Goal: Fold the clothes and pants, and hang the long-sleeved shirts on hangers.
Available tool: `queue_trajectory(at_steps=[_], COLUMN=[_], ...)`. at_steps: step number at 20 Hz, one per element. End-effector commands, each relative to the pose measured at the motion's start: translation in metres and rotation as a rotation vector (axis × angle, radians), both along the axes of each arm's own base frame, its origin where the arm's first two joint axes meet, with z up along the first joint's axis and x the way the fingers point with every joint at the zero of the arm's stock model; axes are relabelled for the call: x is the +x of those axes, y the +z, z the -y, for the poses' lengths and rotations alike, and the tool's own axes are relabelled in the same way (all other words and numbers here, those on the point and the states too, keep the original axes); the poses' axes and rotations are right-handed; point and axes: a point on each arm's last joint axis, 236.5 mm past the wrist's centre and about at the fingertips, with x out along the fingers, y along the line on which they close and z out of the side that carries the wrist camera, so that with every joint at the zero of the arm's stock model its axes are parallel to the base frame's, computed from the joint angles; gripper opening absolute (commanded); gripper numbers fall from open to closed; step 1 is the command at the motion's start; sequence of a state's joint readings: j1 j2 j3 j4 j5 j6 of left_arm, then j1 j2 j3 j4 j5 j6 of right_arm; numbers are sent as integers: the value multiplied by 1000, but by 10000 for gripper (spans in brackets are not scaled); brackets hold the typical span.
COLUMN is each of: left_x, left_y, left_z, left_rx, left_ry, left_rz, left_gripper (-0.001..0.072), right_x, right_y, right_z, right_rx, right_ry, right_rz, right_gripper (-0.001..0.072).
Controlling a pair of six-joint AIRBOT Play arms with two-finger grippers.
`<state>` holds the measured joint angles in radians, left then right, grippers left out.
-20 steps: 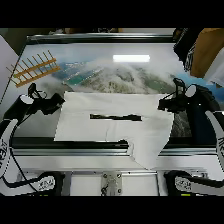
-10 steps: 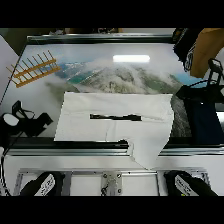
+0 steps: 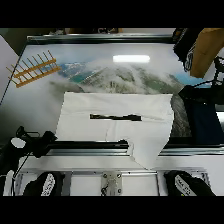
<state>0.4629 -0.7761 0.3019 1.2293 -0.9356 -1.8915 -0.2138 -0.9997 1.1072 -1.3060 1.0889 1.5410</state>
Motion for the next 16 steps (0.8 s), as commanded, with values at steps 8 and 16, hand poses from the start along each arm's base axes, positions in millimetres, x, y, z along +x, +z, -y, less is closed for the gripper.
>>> queue_trajectory(at_steps=[8,16], left_x=[46,68], left_y=[-22,-9], left_z=[38,54], left_rx=[-81,-48], left_ry=[-58,-144], left_rz=[-30,33], left_gripper=[470,7], right_x=[-1,-53], right_y=[0,-54], right_z=[0,19], right_rx=[1,48], right_ry=[-1,-38], right_rz=[-1,-233], right_gripper=[524,525])
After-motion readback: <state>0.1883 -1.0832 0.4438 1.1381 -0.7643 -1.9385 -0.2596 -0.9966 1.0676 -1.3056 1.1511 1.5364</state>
